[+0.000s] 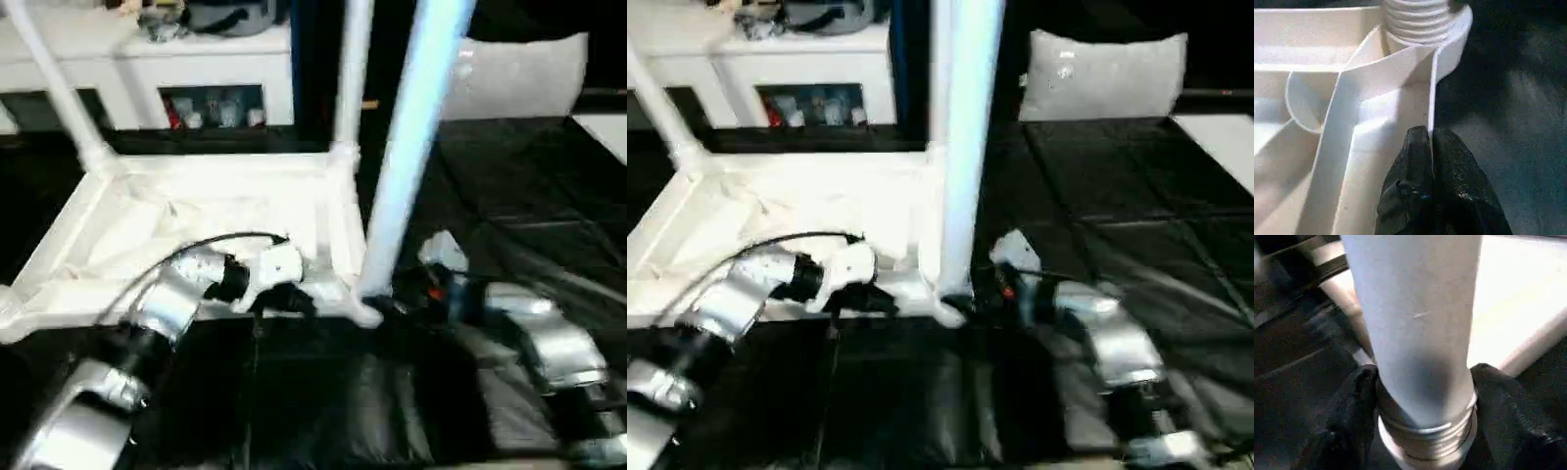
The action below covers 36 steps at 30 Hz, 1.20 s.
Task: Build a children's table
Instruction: Rotate leg to tighten
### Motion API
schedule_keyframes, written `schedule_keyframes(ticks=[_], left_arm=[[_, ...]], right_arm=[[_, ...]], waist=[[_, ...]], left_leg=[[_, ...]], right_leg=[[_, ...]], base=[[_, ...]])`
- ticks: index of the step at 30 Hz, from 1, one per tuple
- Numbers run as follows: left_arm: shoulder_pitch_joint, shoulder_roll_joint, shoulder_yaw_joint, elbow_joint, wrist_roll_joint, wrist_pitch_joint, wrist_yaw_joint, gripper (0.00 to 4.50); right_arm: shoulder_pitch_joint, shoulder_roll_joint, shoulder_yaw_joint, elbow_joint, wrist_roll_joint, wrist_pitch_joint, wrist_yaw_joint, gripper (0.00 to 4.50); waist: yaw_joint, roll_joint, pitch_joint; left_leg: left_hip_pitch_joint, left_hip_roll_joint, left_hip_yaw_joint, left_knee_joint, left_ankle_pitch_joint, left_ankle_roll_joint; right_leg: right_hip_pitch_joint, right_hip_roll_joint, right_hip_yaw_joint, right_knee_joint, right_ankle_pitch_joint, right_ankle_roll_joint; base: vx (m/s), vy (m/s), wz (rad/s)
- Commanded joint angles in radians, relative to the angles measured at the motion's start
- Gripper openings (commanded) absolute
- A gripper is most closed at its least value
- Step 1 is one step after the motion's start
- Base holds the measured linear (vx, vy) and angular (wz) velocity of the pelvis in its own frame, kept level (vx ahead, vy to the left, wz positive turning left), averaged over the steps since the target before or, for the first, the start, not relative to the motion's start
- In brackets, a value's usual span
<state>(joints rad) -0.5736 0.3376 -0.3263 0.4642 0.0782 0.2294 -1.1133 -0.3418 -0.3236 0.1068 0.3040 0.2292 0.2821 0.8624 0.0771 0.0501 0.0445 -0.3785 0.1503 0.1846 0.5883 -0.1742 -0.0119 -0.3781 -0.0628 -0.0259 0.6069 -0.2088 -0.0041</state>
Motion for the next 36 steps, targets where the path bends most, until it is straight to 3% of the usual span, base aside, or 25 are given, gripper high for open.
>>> schedule_keyframes(ticks=[1,4,5,7,8,10,11,12,14,16,17,19,20,21,23,24,25,27,30,32,36], left_arm=[[0.015,-0.112,-0.031,-0.073,-0.044,0.086,0.072,0.0],[0.003,-0.176,-0.022,-0.081,-0.024,0.133,0.155,0.0],[-0.002,-0.201,-0.021,-0.078,-0.014,0.144,0.186,0.0],[-0.015,-0.239,-0.019,-0.064,0.007,0.153,0.241,0.0],[-0.024,-0.256,-0.024,-0.06,0.025,0.158,0.277,0.0],[-0.036,-0.266,-0.023,-0.05,0.046,0.16,0.322,0.0],[-0.044,-0.251,-0.019,-0.042,0.055,0.158,0.33,0.0],[-0.046,-0.246,-0.018,-0.039,0.058,0.154,0.333,0.0],[-0.048,-0.221,-0.019,-0.029,0.072,0.14,0.338,0.0],[-0.046,-0.202,-0.02,-0.02,0.081,0.126,0.335,0.0],[-0.044,-0.196,-0.019,-0.016,0.089,0.121,0.337,0.0],[-0.042,-0.186,-0.018,-0.011,0.095,0.113,0.333,0.0],[-0.04,-0.171,-0.018,-0.004,0.099,0.098,0.326,0.0],[-0.039,-0.155,-0.021,0.002,0.101,0.077,0.312,0.0],[-0.037,-0.116,-0.03,0.017,0.092,0.032,0.268,0.0],[-0.037,-0.098,-0.035,0.025,0.09,0.006,0.251,0.0],[-0.037,-0.098,-0.035,0.025,0.09,0.006,0.251,0.0],[-0.034,-0.041,-0.047,0.043,0.083,-0.066,0.177,0.0],[-0.033,-0.007,-0.049,0.051,0.078,-0.087,0.133,0.0],[-0.034,0.019,-0.05,0.062,0.073,-0.115,0.094,0.0],[-0.038,0.053,-0.071,0.077,0.076,-0.171,0.039,0.0]], right_arm=[[-0.01,0.075,0.02,0.106,-0.053,0.065,-0.172,2.65],[-0.054,0.139,-0.018,0.175,-0.067,0.081,-0.312,2.64],[-0.07,0.161,-0.037,0.198,-0.065,0.089,-0.36,2.64],[-0.094,0.189,-0.052,0.23,-0.077,0.099,-0.433,2.64],[-0.1,0.199,-0.047,0.24,-0.096,0.102,-0.464,2.64],[-0.1,0.208,-0.038,0.245,-0.117,0.098,-0.488,2.64],[-0.092,0.206,-0.041,0.24,-0.116,0.075,-0.48,2.64],[-0.089,0.205,-0.044,0.237,-0.114,0.068,-0.477,2.64],[-0.078,0.196,-0.056,0.226,-0.108,0.042,-0.471,3.19],[-0.069,0.185,-0.063,0.216,-0.106,0.018,-0.457,3.33],[-0.065,0.18,-0.066,0.212,-0.106,0.004,-0.452,3.33],[-0.058,0.172,-0.07,0.2,-0.102,-0.006,-0.441,3.67],[-0.045,0.154,-0.077,0.178,-0.094,-0.024,-0.42,3.72],[-0.031,0.136,-0.084,0.157,-0.084,-0.033,-0.397,3.76],[0.005,0.086,-0.096,0.105,-0.051,-0.061,-0.312,3.97],[0.02,0.064,-0.099,0.082,-0.036,-0.065,-0.27,4.09],[0.02,0.064,-0.099,0.082,-0.036,-0.065,-0.27,4.16],[0.069,-0.013,-0.081,0.017,-0.022,-0.049,-0.159,4.29],[0.1,-0.061,-0.074,-0.022,-0.004,-0.054,-0.077,4.41],[0.124,-0.1,-0.075,-0.061,0.023,-0.051,-0.005,4.41],[0.152,-0.139,-0.08,-0.118,0.069,-0.03,0.067,4.41]], waist=[[-0.019,-0.007,-0.035],[-0.045,-0.003,-0.027],[-0.06,-0.003,-0.027],[-0.075,0.007,-0.028],[-0.083,0.015,-0.027],[-0.094,0.011,-0.025],[-0.095,0.006,-0.024],[-0.095,0.006,-0.024],[-0.095,0.006,-0.024],[-0.094,0.007,-0.025],[-0.091,0.01,-0.03],[-0.087,0.006,-0.032],[-0.085,0.005,-0.033],[-0.081,0.007,-0.036],[-0.066,0.001,-0.046],[-0.062,0.0,-0.049],[-0.052,0.001,-0.054],[-0.044,0.001,-0.054],[-0.036,0.003,-0.059],[-0.032,0.002,-0.061],[-0.025,-0.001,-0.06]], left_leg=[[0.026,0.077,-0.053,-0.092,-0.455,-0.063],[0.043,0.07,-0.059,-0.087,-0.578,-0.081],[0.039,0.069,-0.068,-0.092,-0.613,-0.082],[0.037,0.072,-0.08,-0.101,-0.667,-0.094],[0.043,0.074,-0.084,-0.108,-0.723,-0.104],[0.042,0.071,-0.085,-0.111,-0.757,-0.105],[0.061,0.062,-0.076,-0.095,-0.746,-0.085],[0.061,0.062,-0.076,-0.095,-0.746,-0.085],[0.055,0.059,-0.075,-0.089,-0.69,-0.055],[0.05,0.063,-0.078,-0.094,-0.689,-0.056],[0.047,0.068,-0.075,-0.1,-0.678,-0.059],[0.043,0.07,-0.072,-0.103,-0.656,-0.058],[0.032,0.072,-0.073,-0.107,-0.628,-0.049],[0.03,0.073,-0.071,-0.107,-0.606,-0.047],[0.019,0.077,-0.058,-0.103,-0.471,-0.012],[0.015,0.075,-0.054,-0.101,-0.437,0.003],[0.017,0.08,-0.048,-0.096,-0.379,0.029],[0.004,0.075,-0.044,-0.09,-0.323,0.066],[0.006,0.08,-0.04,-0.086,-0.264,0.079],[0.007,0.08,-0.034,-0.078,-0.21,0.102],[0.008,0.082,-0.031,-0.073,-0.19,0.118]], right_leg=[[0.012,-0.095,0.033,-0.097,-0.512,-0.177],[-0.005,-0.094,0.017,-0.12,-0.624,-0.126],[0.005,-0.097,0.005,-0.125,-0.654,-0.098],[0.01,-0.096,-0.007,-0.128,-0.625,-0.084],[0.011,-0.09,-0.017,-0.13,-0.568,-0.087],[0.013,-0.091,-0.023,-0.132,-0.542,-0.086],[-0.007,-0.098,-0.023,-0.151,-0.614,-0.073],[-0.007,-0.098,-0.023,-0.151,-0.614,-0.073],[-0.006,-0.106,-0.025,-0.162,-0.669,-0.052],[-0.002,-0.106,-0.025,-0.157,-0.646,-0.054],[0.001,-0.105,-0.017,-0.149,-0.571,-0.081],[0.001,-0.105,-0.012,-0.144,-0.522,-0.101],[0.012,-0.105,-0.008,-0.135,-0.481,-0.115],[0.013,-0.106,-0.005,-0.13,-0.448,-0.126],[0.021,-0.108,0.005,-0.118,-0.288,-0.175],[0.027,-0.107,0.004,-0.115,-0.253,-0.184],[0.025,-0.106,0.006,-0.109,-0.194,-0.2],[0.034,-0.106,0.003,-0.109,-0.202,-0.206],[0.031,-0.104,0.004,-0.096,-0.132,-0.229],[0.034,-0.102,0.002,-0.086,-0.05,-0.264],[0.035,-0.103,0.002,-0.082,-0.043,-0.274]], base=[[-0.055,0.014,-0.09],[-0.067,0.031,-0.1],[-0.065,0.04,-0.14],[-0.043,0.042,-0.18],[0.0,0.0,0.0],[0.0,0.0,0.0],[0.0,0.0,0.0],[0.0,0.0,0.0],[0.0,0.0,0.0],[0.0,0.0,0.0],[0.0,0.0,0.0],[0.0,0.0,0.0],[0.0,0.0,0.0],[0.0,0.0,0.0],[0.0,0.0,0.0],[0.0,0.0,0.0],[0.0,0.0,0.0],[0.0,0.0,0.0],[0.035,-0.02,-0.02],[0.035,-0.021,-0.01],[0.0,0.0,0.0]])
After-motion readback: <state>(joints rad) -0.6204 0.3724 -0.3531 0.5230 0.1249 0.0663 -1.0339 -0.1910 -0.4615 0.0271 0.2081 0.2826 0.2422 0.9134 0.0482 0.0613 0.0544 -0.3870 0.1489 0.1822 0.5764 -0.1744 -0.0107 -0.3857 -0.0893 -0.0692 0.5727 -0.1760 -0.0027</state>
